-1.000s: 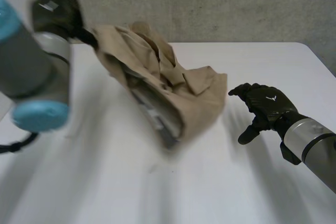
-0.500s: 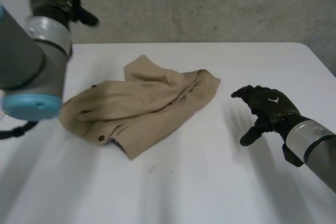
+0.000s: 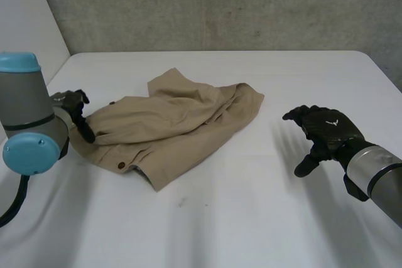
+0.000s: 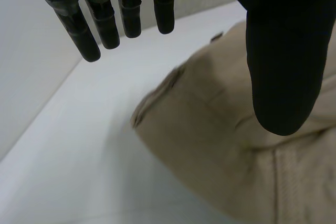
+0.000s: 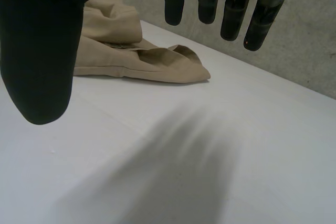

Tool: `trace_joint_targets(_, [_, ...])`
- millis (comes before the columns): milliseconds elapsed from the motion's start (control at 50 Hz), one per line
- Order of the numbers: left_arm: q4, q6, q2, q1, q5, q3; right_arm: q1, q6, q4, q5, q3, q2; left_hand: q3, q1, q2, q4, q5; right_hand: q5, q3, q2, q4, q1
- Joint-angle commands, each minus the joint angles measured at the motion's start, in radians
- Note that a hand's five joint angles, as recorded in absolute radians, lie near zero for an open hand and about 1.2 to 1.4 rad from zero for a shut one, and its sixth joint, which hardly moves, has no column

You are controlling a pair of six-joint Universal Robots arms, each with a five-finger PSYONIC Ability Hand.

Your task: Fold the shorts.

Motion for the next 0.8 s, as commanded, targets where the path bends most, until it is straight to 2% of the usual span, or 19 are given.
trace_joint_targets(20, [0.001, 0.033, -0.078, 0.028, 0.0, 0.043, -0.001, 0.0, 0.0, 0.0, 0.0, 0.001, 0.149, 0.142, 0.15, 0.153, 0.157, -0.071, -0.038, -0.047, -0.061, -0.029])
trace_joint_targets(80, [0.004, 0.073, -0.092, 0.053, 0.0, 0.045, -0.001, 0.0, -0.001, 0.0, 0.0, 0.003, 0.319, 0.312, 0.32, 0.323, 0.327, -0.071, -0.038, -0.047, -0.061, -0.029])
trace_joint_targets(100, [0.006, 0.084, -0.094, 0.059, 0.0, 0.045, -0.003, 0.0, -0.001, 0.0, 0.0, 0.003, 0.456, 0.449, 0.457, 0.46, 0.464, -0.071, -0.038, -0.047, -0.061, -0.029])
trace_joint_targets(120, [0.007, 0.093, -0.094, 0.065, -0.002, 0.046, -0.001, 0.0, -0.001, 0.002, 0.0, 0.003, 0.664, 0.657, 0.665, 0.668, 0.672, -0.071, -0.038, -0.047, -0.061, -0.029])
trace_joint_targets(140, [0.012, 0.105, -0.092, 0.074, -0.005, 0.051, -0.001, 0.0, -0.003, 0.0, 0.0, 0.003, 1.088, 1.08, 1.089, 1.092, 1.096, -0.071, -0.038, -0.047, -0.061, -0.029])
trace_joint_targets(260, [0.108, 0.122, -0.068, 0.11, -0.012, 0.094, 0.0, 0.0, -0.009, 0.0, 0.001, 0.007, 1.103, 1.096, 1.104, 1.107, 1.111, -0.071, -0.038, -0.047, -0.061, -0.029])
trace_joint_targets(360, [0.298, 0.151, 0.053, 0.154, -0.037, 0.111, 0.0, 0.0, -0.011, 0.0, 0.004, 0.007, 1.103, 1.096, 1.104, 1.107, 1.111, -0.071, -0.038, -0.047, -0.061, -0.029])
trace_joint_targets(420, [0.413, 0.233, 0.104, 0.206, -0.078, 0.126, 0.0, 0.0, -0.011, 0.0, 0.006, 0.007, 1.103, 1.096, 1.104, 1.107, 1.111, -0.071, -0.038, -0.047, -0.061, -0.029])
trace_joint_targets(500, [0.536, 0.394, 0.118, 0.226, -0.126, 0.152, 0.0, 0.0, -0.011, 0.0, 0.006, 0.007, 1.103, 1.096, 1.104, 1.107, 1.111, -0.071, -0.038, -0.047, -0.061, -0.029])
trace_joint_targets(520, [0.582, 0.453, 0.118, 0.219, -0.134, 0.161, 0.0, -0.001, -0.011, 0.0, 0.006, 0.007, 1.103, 1.096, 1.104, 1.107, 1.111, -0.071, -0.038, -0.047, -0.061, -0.029])
trace_joint_targets(580, [0.644, 0.507, 0.118, 0.188, -0.138, 0.157, 0.002, -0.001, -0.011, 0.0, 0.008, 0.007, 1.103, 1.096, 1.104, 1.107, 1.111, -0.071, -0.038, -0.047, -0.061, -0.029])
trace_joint_targets(740, [0.682, 0.503, 0.118, -0.043, -0.121, 0.096, 0.0, -0.04, -0.011, 0.003, 0.012, 0.02, 1.103, 1.096, 1.104, 1.107, 1.111, -0.071, -0.038, -0.047, -0.061, -0.029])
trace_joint_targets(760, [0.684, 0.495, 0.118, -0.106, -0.114, 0.076, 0.0, -0.041, -0.011, 0.003, 0.012, 0.02, 1.103, 1.096, 1.104, 1.107, 1.111, -0.071, -0.038, -0.047, -0.061, -0.029])
trace_joint_targets(800, [0.684, 0.486, 0.11, -0.171, -0.103, 0.056, 0.002, -0.041, -0.011, 0.003, 0.012, 0.02, 1.103, 1.096, 1.104, 1.107, 1.111, -0.071, -0.038, -0.047, -0.061, -0.029])
